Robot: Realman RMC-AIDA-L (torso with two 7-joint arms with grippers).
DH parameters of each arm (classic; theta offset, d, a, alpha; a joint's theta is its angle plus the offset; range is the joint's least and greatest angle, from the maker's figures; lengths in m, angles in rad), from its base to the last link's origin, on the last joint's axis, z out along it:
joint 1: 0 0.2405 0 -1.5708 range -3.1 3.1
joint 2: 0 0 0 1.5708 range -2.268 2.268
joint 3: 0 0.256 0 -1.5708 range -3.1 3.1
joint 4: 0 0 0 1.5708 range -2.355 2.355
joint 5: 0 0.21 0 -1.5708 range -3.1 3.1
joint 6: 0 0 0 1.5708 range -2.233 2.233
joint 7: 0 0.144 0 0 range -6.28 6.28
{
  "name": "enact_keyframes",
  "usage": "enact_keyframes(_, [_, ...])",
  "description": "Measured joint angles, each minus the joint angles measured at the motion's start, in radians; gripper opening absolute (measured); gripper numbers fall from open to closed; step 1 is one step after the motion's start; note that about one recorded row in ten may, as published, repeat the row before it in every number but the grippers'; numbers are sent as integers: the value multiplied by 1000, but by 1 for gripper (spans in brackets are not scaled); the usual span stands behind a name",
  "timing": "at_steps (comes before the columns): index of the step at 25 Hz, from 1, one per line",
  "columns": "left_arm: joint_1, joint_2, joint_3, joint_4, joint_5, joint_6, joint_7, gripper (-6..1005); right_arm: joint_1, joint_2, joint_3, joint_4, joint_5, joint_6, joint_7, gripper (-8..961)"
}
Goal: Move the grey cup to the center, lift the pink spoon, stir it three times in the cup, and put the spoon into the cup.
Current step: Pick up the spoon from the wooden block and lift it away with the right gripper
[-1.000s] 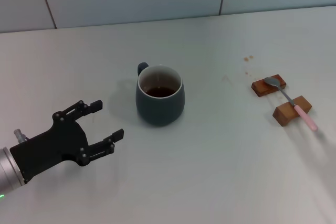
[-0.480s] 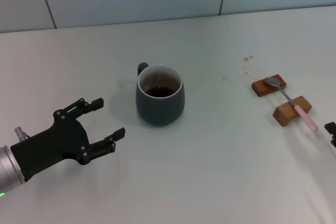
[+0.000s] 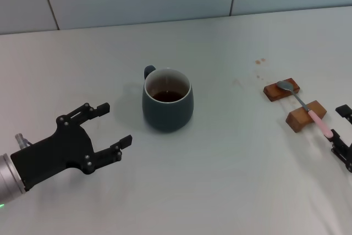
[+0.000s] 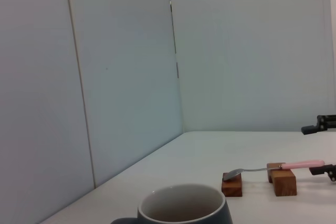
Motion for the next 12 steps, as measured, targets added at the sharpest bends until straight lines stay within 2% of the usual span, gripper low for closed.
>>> enact_keyframes(12, [-5,0,0,0,2,1,0,810,15,0,-12,8,0,10,-1,623])
